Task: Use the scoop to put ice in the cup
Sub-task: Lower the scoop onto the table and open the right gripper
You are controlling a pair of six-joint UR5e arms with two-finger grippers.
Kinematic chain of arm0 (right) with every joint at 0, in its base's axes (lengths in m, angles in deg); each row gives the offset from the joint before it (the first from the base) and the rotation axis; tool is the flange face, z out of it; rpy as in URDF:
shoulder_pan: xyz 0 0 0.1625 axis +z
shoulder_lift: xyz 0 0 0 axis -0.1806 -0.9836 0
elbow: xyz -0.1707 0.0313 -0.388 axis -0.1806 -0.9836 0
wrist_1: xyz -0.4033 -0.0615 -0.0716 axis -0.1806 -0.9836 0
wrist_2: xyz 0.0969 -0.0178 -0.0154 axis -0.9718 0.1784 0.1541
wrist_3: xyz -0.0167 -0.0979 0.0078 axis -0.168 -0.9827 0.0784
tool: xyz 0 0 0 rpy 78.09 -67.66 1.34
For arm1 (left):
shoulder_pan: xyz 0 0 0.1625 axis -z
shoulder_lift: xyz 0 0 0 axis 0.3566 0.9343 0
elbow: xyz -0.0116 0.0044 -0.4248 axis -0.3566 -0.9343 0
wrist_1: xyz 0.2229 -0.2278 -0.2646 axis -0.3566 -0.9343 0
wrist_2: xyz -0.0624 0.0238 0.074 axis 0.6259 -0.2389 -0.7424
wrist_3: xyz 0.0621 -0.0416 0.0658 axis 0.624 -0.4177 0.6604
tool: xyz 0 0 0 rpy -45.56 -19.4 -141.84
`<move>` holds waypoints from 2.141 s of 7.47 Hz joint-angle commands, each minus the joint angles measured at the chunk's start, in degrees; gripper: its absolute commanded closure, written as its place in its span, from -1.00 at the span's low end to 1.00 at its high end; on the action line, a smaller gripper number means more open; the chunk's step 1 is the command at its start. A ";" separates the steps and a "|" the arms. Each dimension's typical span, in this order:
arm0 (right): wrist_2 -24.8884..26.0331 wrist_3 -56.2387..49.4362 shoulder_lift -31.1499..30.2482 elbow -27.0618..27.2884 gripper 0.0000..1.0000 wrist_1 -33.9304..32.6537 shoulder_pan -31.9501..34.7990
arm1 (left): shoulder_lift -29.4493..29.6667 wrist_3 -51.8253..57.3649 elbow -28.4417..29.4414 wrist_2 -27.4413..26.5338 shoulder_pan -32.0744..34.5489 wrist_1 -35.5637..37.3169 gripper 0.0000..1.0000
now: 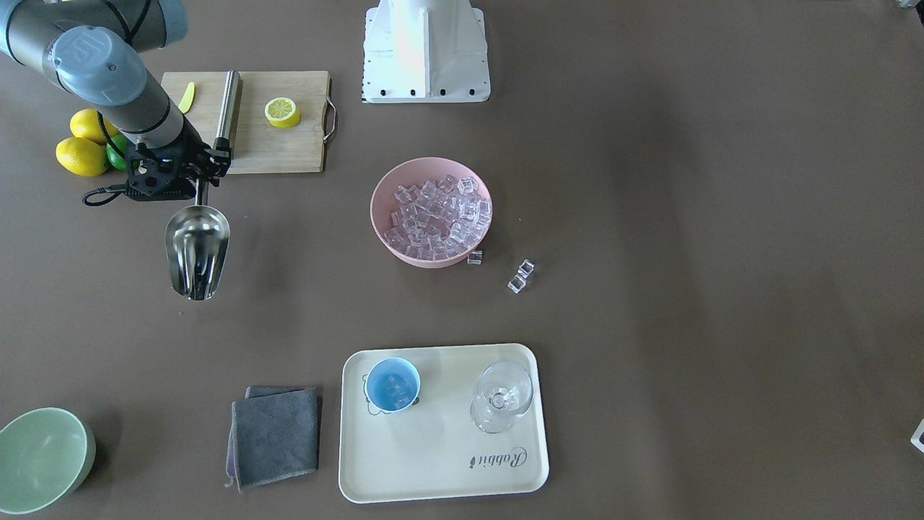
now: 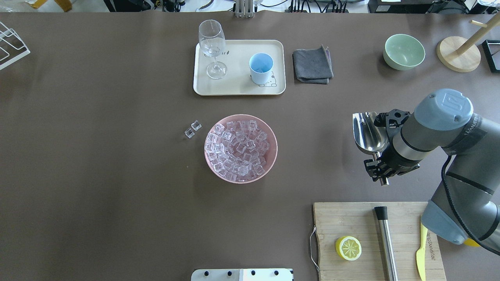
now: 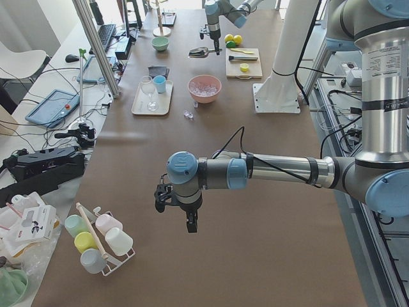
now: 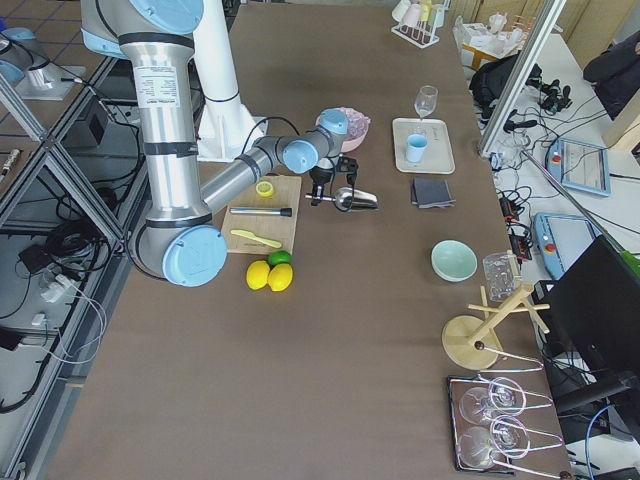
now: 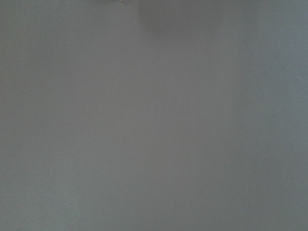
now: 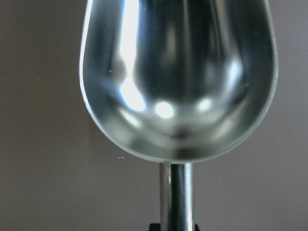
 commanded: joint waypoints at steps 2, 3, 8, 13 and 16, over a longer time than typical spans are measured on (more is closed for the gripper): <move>0.90 2.15 -0.06 -3.93 1.00 5.78 -1.97 | 0.00 0.00 0.09 0.00 0.00 0.00 -0.97; 1.25 2.85 0.02 -3.94 1.00 5.78 -2.14 | 0.00 0.00 0.09 0.00 0.00 0.00 -0.97; 1.78 4.17 0.29 -5.17 1.00 7.28 -2.67 | 0.00 0.00 0.26 0.00 0.00 0.00 -0.97; 1.69 2.86 0.55 -5.61 -0.99 7.28 -2.76 | 0.09 -0.09 0.44 -0.09 0.00 0.00 -0.97; 1.69 2.86 0.55 -5.43 -0.99 7.28 -2.67 | 0.09 -0.09 0.44 -0.09 0.00 0.00 -0.97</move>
